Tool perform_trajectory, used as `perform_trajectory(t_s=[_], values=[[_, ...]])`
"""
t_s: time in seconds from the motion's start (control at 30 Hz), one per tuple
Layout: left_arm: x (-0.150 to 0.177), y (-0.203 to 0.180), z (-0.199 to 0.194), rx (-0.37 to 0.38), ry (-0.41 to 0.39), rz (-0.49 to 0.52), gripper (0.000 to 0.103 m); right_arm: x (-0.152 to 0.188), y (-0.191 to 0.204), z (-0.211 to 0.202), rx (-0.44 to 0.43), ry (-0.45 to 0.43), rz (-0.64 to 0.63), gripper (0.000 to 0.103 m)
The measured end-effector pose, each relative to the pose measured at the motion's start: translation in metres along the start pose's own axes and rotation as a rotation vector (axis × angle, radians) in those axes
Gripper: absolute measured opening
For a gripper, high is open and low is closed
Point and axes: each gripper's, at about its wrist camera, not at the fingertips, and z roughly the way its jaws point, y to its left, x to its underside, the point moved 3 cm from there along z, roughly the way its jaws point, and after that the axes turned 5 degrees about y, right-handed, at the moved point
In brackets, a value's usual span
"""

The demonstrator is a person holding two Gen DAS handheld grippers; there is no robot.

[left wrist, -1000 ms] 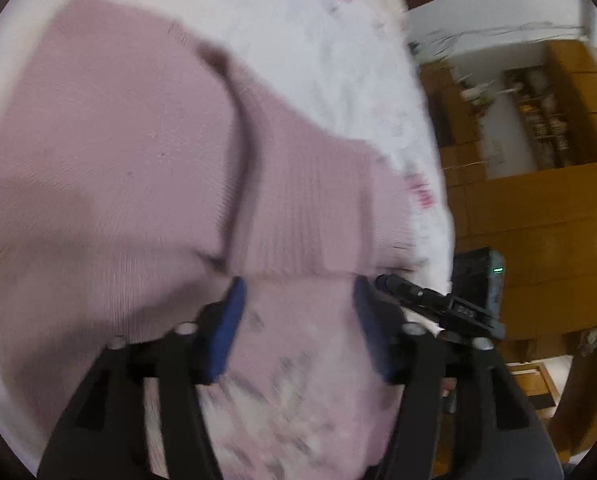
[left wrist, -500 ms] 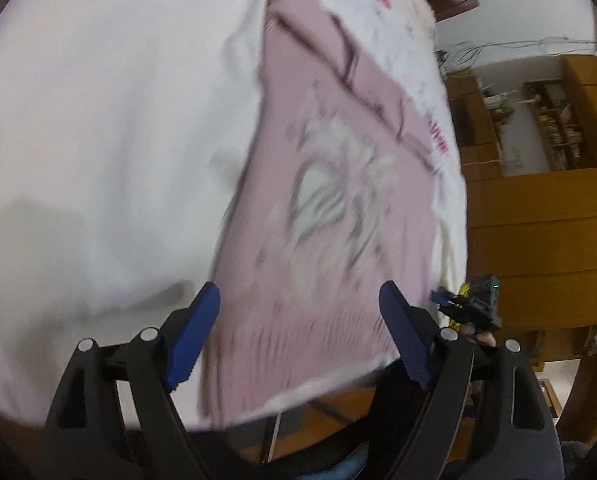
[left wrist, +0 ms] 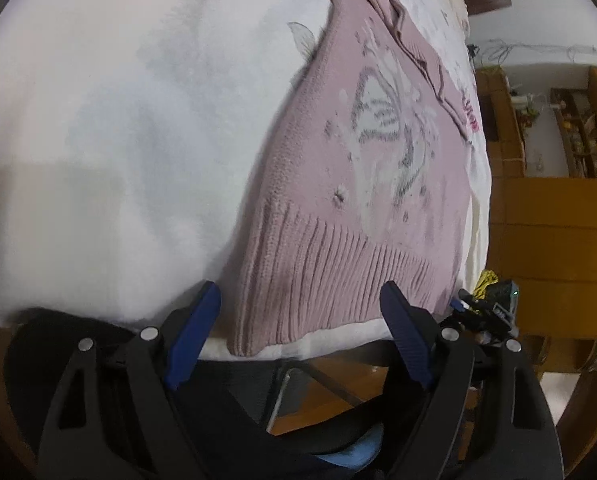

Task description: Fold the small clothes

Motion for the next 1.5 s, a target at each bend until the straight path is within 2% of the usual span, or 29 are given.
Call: perform_trajectory(t_s=[0.13, 0.2, 0.33, 0.37, 0.4, 0.43, 0.47, 0.5, 0.53, 0.63, 0.73, 0.87, 1.03, 1.2, 1.5], values=[[0.001, 0.000, 0.007, 0.010, 0.016, -0.005, 0.061, 0.005, -0.002, 0.001, 0.004, 0.000, 0.005, 0.046], [0.004, 0.001, 0.011, 0.016, 0.027, -0.012, 0.047, 0.007, -0.003, 0.004, 0.006, 0.011, 0.011, 0.046], [0.011, 0.002, 0.021, 0.024, 0.037, -0.014, 0.032, 0.010, -0.001, 0.011, 0.025, 0.022, 0.009, 0.046], [0.011, 0.002, 0.021, 0.020, 0.029, -0.014, 0.026, 0.010, -0.001, 0.012, 0.029, 0.020, 0.004, 0.045], [0.011, 0.002, 0.019, 0.025, 0.019, -0.017, 0.020, 0.010, 0.001, 0.012, 0.033, 0.018, -0.001, 0.042], [0.011, 0.003, 0.015, 0.041, 0.002, -0.024, 0.017, 0.010, 0.002, 0.012, 0.036, 0.020, -0.007, 0.031], [0.012, 0.002, 0.012, 0.059, -0.009, -0.028, 0.010, 0.011, 0.004, 0.014, 0.035, 0.029, -0.015, 0.026], [0.013, 0.001, 0.009, 0.074, -0.018, -0.026, 0.009, 0.012, 0.006, 0.014, 0.042, 0.037, -0.025, 0.016], [0.015, 0.000, 0.007, 0.081, -0.025, -0.023, 0.009, 0.013, 0.006, 0.014, 0.050, 0.033, -0.031, 0.010], [0.019, -0.004, 0.000, 0.119, -0.056, -0.022, 0.008, 0.016, 0.012, 0.006, 0.015, 0.013, -0.047, 0.009], [0.022, -0.009, -0.014, 0.212, -0.109, -0.042, 0.007, 0.017, 0.018, -0.007, -0.030, -0.013, -0.056, 0.009], [0.025, -0.021, -0.030, 0.298, -0.162, -0.044, 0.007, 0.014, 0.029, -0.026, -0.110, -0.043, -0.054, 0.009], [0.017, -0.043, -0.054, 0.367, -0.215, -0.026, 0.007, 0.005, 0.045, -0.044, -0.181, -0.079, -0.060, 0.009], [0.000, -0.063, -0.077, 0.401, -0.255, -0.016, 0.007, -0.012, 0.069, -0.057, -0.214, -0.113, -0.080, 0.009], [-0.068, -0.091, -0.106, 0.403, -0.305, -0.016, 0.007, -0.067, 0.111, -0.091, -0.229, -0.183, -0.116, 0.008]])
